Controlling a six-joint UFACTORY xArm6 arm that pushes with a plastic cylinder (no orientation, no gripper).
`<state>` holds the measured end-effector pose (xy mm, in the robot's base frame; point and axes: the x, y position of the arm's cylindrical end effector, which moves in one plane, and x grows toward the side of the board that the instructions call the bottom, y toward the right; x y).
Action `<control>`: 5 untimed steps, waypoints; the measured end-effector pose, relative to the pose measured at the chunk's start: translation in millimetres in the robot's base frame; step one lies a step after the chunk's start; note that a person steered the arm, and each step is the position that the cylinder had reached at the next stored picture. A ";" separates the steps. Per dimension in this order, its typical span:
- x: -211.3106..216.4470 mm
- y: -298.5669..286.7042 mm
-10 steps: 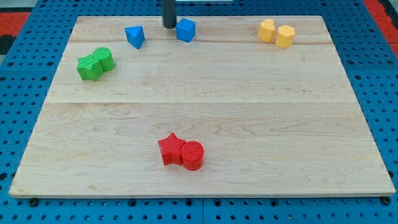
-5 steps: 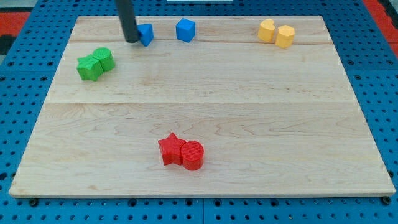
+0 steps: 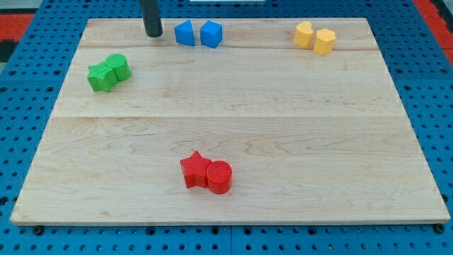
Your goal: Place both the blue blocks at the top center of the board
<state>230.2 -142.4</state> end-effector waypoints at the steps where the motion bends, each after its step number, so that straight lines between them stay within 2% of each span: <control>1: 2.5 23.6; 2: 3.3 44.4; 4: 8.6 33.6; 5: 65.4 89.7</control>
